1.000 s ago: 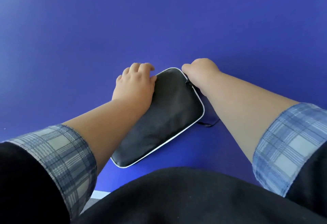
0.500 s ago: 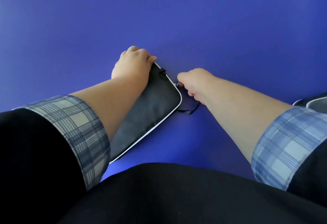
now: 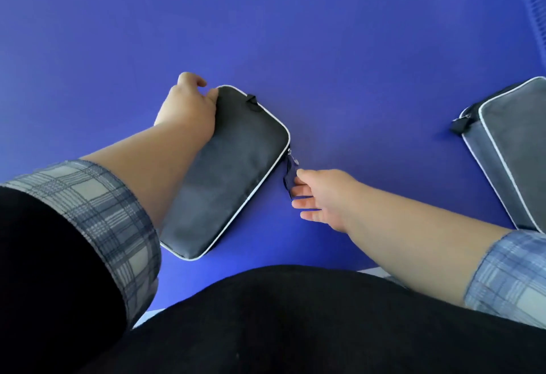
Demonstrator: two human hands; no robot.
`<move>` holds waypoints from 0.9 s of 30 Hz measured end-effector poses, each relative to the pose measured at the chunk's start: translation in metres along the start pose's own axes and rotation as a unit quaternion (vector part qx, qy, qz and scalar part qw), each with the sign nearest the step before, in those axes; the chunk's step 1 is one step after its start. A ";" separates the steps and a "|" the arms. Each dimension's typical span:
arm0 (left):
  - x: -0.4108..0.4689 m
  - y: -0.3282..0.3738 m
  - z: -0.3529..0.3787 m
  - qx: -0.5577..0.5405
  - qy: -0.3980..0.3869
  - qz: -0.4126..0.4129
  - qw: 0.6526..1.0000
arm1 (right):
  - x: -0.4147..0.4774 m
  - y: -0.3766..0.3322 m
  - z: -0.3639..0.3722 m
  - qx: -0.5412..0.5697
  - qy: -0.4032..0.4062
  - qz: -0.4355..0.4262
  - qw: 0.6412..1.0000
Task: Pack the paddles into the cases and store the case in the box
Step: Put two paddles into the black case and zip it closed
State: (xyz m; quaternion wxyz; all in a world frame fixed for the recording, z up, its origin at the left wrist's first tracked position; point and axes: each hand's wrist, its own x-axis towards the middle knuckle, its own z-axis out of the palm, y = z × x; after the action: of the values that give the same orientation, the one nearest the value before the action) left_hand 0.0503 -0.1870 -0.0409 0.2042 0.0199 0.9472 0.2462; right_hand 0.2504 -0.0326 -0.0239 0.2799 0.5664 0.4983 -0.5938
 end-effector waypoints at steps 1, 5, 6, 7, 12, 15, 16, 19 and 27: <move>-0.007 -0.012 -0.008 0.012 -0.022 -0.018 1.000 | -0.005 0.012 0.007 0.025 -0.020 -0.001 0.999; -0.036 -0.051 -0.032 0.089 -0.094 -0.059 0.990 | -0.028 0.035 0.048 0.080 -0.116 -0.008 0.990; -0.041 -0.055 -0.037 0.086 -0.123 -0.067 0.986 | -0.033 0.035 0.057 0.090 -0.128 -0.019 0.988; -0.046 -0.056 -0.040 0.071 -0.155 -0.075 0.982 | -0.036 0.035 0.065 0.104 -0.131 -0.028 0.986; -0.065 -0.051 -0.056 -0.126 -0.245 -0.138 0.951 | -0.056 0.043 0.075 0.205 -0.097 -0.069 0.971; -0.081 -0.037 -0.060 -0.217 -0.286 -0.154 0.921 | -0.070 0.051 0.065 0.253 -0.101 -0.121 0.955; -0.087 -0.032 -0.061 -0.242 -0.292 -0.155 0.912 | -0.075 0.053 0.059 0.259 -0.100 -0.141 0.950; -0.106 -0.015 -0.058 -0.287 -0.287 -0.137 0.904 | -0.090 0.061 0.033 0.265 -0.069 -0.190 0.943; -0.163 0.057 -0.032 -0.352 -0.235 -0.099 0.901 | -0.120 0.101 -0.027 0.353 -0.017 -0.162 0.921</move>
State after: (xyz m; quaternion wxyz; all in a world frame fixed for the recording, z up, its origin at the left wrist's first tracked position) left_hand 0.1833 -0.1741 0.0728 0.4375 -0.0897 0.7208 0.5301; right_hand 0.3762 -0.0706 0.0663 -0.0298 0.5296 0.3365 -0.7781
